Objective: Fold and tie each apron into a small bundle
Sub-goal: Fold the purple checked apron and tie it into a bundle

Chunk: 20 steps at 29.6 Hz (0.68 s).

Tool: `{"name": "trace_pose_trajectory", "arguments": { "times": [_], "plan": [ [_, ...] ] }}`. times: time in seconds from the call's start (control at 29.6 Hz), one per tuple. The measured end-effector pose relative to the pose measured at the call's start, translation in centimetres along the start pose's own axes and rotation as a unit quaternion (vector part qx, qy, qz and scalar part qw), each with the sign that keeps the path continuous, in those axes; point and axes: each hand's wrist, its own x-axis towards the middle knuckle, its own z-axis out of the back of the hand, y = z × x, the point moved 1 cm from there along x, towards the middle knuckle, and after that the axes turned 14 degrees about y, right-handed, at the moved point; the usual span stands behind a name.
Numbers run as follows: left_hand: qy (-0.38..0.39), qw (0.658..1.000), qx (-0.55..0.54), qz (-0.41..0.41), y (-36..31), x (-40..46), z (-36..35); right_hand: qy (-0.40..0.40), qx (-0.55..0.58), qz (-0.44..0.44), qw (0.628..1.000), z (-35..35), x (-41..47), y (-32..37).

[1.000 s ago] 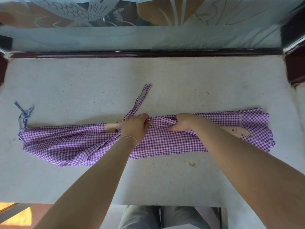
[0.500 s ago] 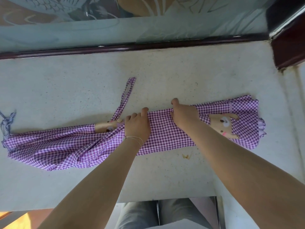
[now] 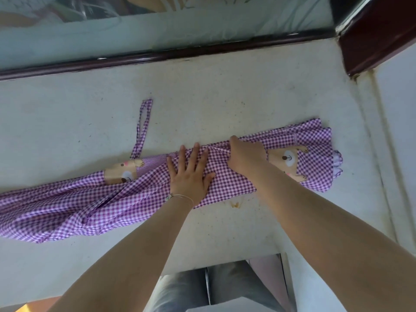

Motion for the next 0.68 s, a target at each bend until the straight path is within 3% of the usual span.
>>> {"name": "trace_pose_trajectory", "arguments": {
  "times": [0.17,0.24,0.3,0.37,0.44,0.47,0.54,0.57,0.68],
  "plan": [
    [0.021,1.0,-0.004,-0.005,-0.7,0.7,0.9,0.057,0.04,-0.162,0.984,2.7,-0.6,-8.2],
    [0.03,1.0,-0.008,-0.005,-0.7,0.6,1.1,0.022,0.068,-0.235,0.969,3.3,-0.8,-11.0],
    [0.037,0.999,-0.01,-0.002,-0.7,0.6,1.2,-0.083,0.069,-0.273,0.956,3.6,-1.1,-12.5],
    [0.037,0.999,-0.01,0.0,-1.0,0.6,1.3,-0.231,0.071,-0.224,0.944,3.3,-1.9,-12.6],
    [0.033,0.999,-0.011,0.002,-1.1,0.6,1.3,-0.339,0.062,-0.076,0.936,1.6,-2.9,-10.3],
    [0.031,0.999,-0.01,0.004,-1.2,0.6,1.3,-0.352,0.049,0.013,0.935,0.3,-3.4,-8.5],
    [0.023,1.0,-0.008,0.011,-1.0,0.5,1.2,-0.275,0.003,0.158,0.948,-3.5,-3.7,-4.4],
    [0.016,1.0,-0.009,0.012,-0.7,0.4,1.1,-0.21,-0.017,0.18,0.961,-5.1,-3.7,-2.8],
    [0.005,1.0,-0.01,0.017,-1.0,0.6,0.9,-0.066,-0.02,0.101,0.993,-7.6,-2.5,-4.6]
  ]
}}
